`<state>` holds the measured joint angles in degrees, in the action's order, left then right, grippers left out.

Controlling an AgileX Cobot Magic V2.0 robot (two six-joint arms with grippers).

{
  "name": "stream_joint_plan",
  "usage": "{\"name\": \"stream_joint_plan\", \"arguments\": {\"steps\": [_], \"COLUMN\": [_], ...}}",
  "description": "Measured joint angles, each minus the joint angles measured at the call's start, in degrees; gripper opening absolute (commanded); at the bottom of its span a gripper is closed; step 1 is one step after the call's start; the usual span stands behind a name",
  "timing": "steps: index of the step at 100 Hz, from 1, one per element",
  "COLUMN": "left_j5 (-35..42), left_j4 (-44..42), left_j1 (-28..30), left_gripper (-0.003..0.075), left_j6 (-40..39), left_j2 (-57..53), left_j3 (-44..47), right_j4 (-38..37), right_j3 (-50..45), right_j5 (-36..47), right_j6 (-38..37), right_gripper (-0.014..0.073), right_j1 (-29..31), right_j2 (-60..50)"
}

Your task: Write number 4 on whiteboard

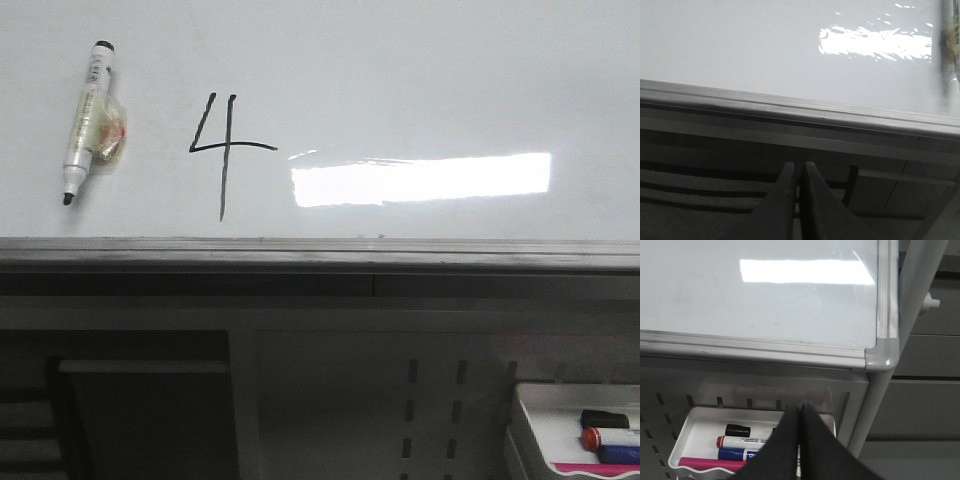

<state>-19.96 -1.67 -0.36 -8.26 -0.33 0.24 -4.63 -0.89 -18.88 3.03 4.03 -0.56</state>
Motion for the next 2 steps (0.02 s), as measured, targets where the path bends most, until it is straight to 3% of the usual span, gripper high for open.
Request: {"name": "stream_joint_plan", "arguments": {"steps": [2], "left_j5": [0.00], "left_j4": [0.00], "left_j1": [0.00], "left_gripper": [-0.0020], "left_j6": [0.00], "left_j2": [0.00], "left_j3": [0.00], "right_j4": [0.00], "right_j3": [0.00], "right_j5": [0.00], "right_j6": [0.00], "right_gripper": [-0.0064], "right_j1": [0.00], "right_j2": [0.00]}}
